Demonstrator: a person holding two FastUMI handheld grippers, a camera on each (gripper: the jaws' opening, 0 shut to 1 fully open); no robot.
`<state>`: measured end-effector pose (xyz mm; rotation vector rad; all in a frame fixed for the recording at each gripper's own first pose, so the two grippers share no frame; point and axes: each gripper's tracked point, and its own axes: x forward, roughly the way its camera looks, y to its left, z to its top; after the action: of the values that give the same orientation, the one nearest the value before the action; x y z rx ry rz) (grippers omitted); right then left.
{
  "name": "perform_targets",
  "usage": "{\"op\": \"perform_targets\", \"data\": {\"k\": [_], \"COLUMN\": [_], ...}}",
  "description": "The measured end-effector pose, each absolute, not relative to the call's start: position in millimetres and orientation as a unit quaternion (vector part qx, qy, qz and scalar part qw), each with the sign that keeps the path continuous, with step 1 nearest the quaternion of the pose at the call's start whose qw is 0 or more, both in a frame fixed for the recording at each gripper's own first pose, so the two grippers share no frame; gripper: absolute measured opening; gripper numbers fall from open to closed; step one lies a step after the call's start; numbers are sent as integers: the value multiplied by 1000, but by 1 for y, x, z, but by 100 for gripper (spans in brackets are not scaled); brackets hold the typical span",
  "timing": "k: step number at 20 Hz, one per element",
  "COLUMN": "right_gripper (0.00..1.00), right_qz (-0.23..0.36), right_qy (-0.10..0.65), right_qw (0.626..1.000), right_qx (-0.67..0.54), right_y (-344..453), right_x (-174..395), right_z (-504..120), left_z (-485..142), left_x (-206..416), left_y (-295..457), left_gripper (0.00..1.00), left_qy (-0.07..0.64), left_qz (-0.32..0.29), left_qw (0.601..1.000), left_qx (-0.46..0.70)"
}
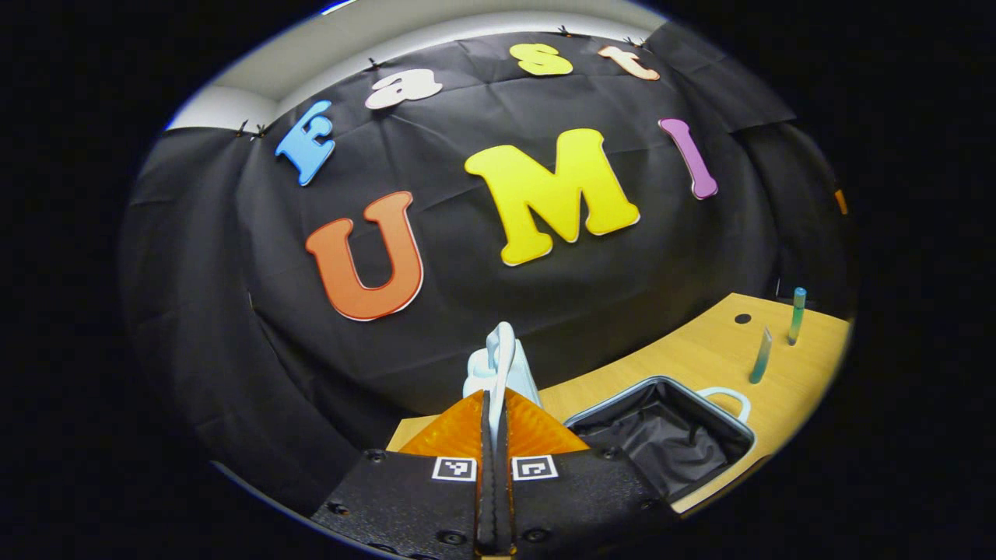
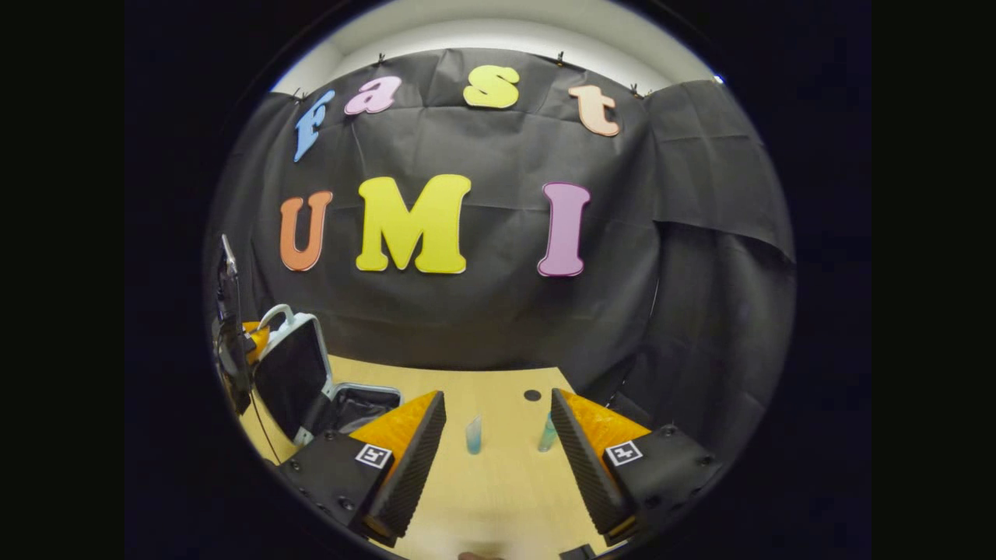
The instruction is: First open the suitcase, pack the skin care products into it, and then close the suitcase.
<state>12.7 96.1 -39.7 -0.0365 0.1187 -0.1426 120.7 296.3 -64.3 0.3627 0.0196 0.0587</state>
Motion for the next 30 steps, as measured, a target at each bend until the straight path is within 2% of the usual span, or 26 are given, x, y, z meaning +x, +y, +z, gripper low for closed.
{"op": "perform_targets", "data": {"k": [4, 8, 11, 15, 17, 22, 23, 24, 25, 26, 30], "right_gripper": [81, 81, 81, 81, 81, 81, 81, 81, 81, 80, 81], "right_qz": [-74, -87, -88, -95, -95, -86, -84, -82, -81, -80, -74], "right_qy": [57, 50, 42, 41, 47, 56, 56, 56, 55, 54, 53], "right_qw": [995, 994, 994, 994, 993, 992, 992, 993, 993, 993, 994], "right_qx": [-31, -41, -46, -45, -48, -68, -69, -70, -71, -71, -65], "right_y": [111, 115, 117, 114, 115, 119, 119, 119, 118, 117, 108], "right_x": [4, -4, -10, -12, -12, -14, -14, -15, -14, -13, -9], "right_z": [-39, -33, -26, -25, -29, -35, -36, -36, -36, -36, -37], "left_z": [-91, -128, -170, -229, -257, -290, -296, -298, -298, -294, -260], "left_x": [125, 135, 140, 135, 134, 142, 141, 138, 137, 136, 135], "left_y": [363, 415, 446, 469, 479, 481, 484, 484, 485, 485, 467], "left_gripper": [3, 2, 2, 3, 3, 6, 8, 15, 13, 29, 58], "left_qy": [29, 54, 98, 148, 174, 203, 211, 217, 215, 207, 172], "left_qz": [51, 64, 88, 104, 109, 115, 123, 130, 126, 126, 117], "left_qw": [984, 993, 991, 983, 978, 971, 968, 966, 967, 968, 975], "left_qx": [166, 89, 37, -33, -32, -54, -51, -48, -56, -63, -72]}}
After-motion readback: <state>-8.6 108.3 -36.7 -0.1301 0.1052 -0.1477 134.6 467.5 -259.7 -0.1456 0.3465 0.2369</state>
